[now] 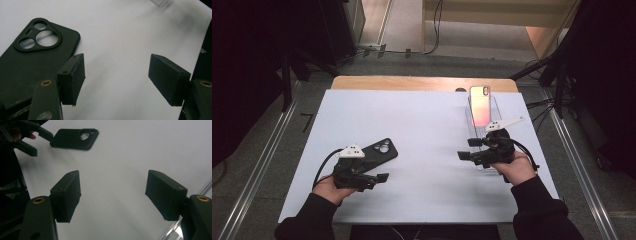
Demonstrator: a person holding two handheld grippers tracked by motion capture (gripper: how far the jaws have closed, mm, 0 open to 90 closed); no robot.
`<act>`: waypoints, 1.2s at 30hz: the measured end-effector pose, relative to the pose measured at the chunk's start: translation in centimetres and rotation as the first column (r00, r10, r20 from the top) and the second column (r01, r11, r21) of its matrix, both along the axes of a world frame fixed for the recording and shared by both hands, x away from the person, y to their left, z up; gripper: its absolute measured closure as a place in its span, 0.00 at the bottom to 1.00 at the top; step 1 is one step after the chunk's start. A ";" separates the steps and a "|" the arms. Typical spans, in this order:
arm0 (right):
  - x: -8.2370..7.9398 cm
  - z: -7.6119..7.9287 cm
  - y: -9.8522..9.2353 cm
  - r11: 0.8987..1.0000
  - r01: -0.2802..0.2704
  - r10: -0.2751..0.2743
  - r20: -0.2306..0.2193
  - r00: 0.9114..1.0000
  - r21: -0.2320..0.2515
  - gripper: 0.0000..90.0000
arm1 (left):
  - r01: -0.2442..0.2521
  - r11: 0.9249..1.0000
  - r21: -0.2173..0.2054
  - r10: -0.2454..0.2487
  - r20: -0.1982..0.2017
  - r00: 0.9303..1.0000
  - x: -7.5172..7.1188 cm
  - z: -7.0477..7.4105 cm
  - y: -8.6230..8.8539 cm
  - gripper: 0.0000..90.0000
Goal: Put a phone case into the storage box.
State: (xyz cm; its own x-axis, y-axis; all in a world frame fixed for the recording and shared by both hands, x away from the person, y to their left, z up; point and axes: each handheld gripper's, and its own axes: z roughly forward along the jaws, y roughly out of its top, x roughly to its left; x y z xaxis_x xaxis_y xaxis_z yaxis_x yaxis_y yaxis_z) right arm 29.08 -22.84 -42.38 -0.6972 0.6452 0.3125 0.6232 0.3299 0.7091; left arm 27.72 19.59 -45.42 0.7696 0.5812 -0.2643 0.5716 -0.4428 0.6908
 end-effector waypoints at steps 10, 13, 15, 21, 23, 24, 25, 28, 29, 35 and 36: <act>-1.8 -1.1 0.1 0.998 -0.057 0.058 0.015 0.998 -0.012 0.30 | -0.011 1.000 -0.002 0.011 0.005 1.000 -0.1 0.1 0.1 0.34; -2.3 -1.6 0.4 0.996 -0.083 0.084 0.008 0.996 -0.024 0.30 | -0.013 1.000 -0.006 0.013 0.004 1.000 -0.1 0.2 0.2 0.34; -2.8 -1.8 0.5 0.995 -0.097 0.097 0.001 0.995 -0.035 0.30 | -0.013 1.000 -0.008 0.013 0.004 1.000 -0.2 0.2 0.2 0.34; -3.9 -2.8 0.0 0.992 -0.116 0.116 -0.016 0.993 -0.045 0.30 | -0.019 1.000 -0.005 0.019 0.002 1.000 -0.3 0.2 0.4 0.34; -4.1 -3.1 -0.2 0.991 -0.121 0.120 -0.022 0.993 -0.050 0.30 | -0.022 1.000 -0.011 0.022 0.002 1.000 -0.4 0.2 0.4 0.34; -4.2 -3.2 -0.3 0.991 -0.123 0.122 -0.025 0.992 -0.049 0.30 | -0.024 1.000 -0.012 0.024 0.004 1.000 -0.4 0.2 0.5 0.34; -4.3 -3.3 -0.4 0.991 -0.122 0.120 -0.028 0.992 -0.051 0.30 | -0.024 1.000 -0.010 0.024 0.004 1.000 -0.4 0.3 0.5 0.34; -4.5 -3.6 -0.7 0.991 -0.124 0.122 -0.039 0.992 -0.052 0.30 | -0.025 1.000 -0.014 0.025 0.004 1.000 -0.4 0.3 0.5 0.34; -4.5 -3.7 -0.8 0.991 -0.126 0.124 -0.040 0.992 -0.053 0.30 | -0.024 1.000 -0.014 0.024 0.004 1.000 -0.4 0.3 0.5 0.34; -5.0 -4.1 -1.3 0.990 -0.130 0.128 -0.040 0.991 -0.056 0.30 | -0.027 1.000 -0.011 0.027 0.000 1.000 -0.5 0.3 0.6 0.34; -5.1 -4.1 -1.4 0.990 -0.128 0.126 -0.044 0.991 -0.058 0.30 | -0.027 1.000 -0.011 0.027 0.000 1.000 -0.5 0.3 0.6 0.34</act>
State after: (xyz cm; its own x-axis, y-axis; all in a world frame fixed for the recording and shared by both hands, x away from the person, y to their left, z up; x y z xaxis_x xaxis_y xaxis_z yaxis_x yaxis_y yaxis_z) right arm 24.01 -24.20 -46.48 -0.7624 0.5711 0.3044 0.6008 0.4499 0.6607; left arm 27.20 20.23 -45.07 0.7536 0.5989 -0.2710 0.5834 -0.4193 0.6956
